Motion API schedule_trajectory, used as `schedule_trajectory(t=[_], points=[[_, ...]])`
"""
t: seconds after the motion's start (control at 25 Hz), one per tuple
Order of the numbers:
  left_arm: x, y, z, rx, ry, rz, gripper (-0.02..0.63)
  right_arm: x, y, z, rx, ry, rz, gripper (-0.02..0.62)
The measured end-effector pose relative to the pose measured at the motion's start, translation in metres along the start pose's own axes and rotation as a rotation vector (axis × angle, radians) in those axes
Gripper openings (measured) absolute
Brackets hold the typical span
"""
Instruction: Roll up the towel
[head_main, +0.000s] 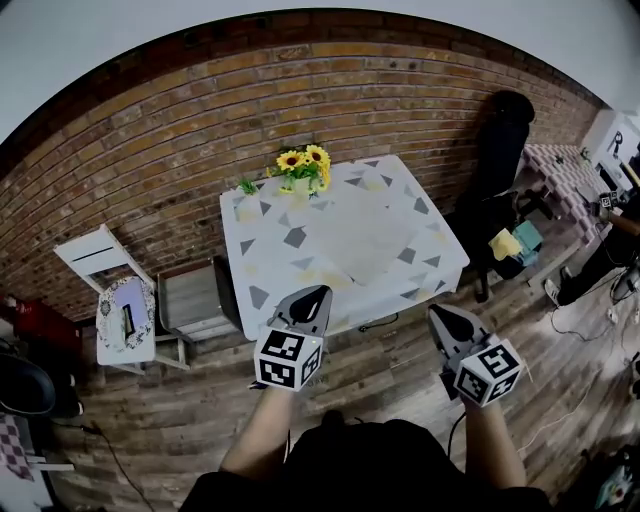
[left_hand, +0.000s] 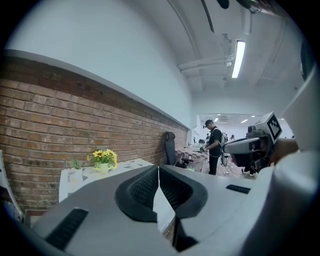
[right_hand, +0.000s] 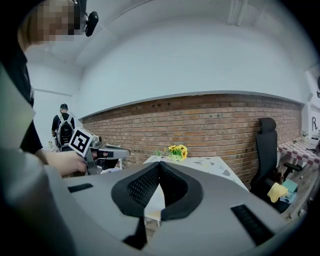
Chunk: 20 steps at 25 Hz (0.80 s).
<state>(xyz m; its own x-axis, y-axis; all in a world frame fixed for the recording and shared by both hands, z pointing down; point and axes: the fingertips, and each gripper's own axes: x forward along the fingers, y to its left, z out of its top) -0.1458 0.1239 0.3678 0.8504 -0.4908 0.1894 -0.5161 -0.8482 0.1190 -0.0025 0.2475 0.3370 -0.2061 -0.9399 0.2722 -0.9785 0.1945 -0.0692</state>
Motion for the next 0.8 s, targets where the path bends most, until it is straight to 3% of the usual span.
schedule_trajectory(t=[0.36,0.64,0.8], points=[[0.032,0.013,-0.015,-0.008,0.051,-0.002,0.02,0.029,-0.033,-0.011,0.022,0.046,0.01,0.014],[0.08,0.02,-0.03,-0.025,0.116,0.028,0.02,0.079,-0.07,-0.02,0.048,0.065,0.102,0.014],[0.124,0.025,-0.032,-0.027,0.169,0.058,0.02,0.114,-0.113,-0.021,0.064,0.075,0.164,0.014]])
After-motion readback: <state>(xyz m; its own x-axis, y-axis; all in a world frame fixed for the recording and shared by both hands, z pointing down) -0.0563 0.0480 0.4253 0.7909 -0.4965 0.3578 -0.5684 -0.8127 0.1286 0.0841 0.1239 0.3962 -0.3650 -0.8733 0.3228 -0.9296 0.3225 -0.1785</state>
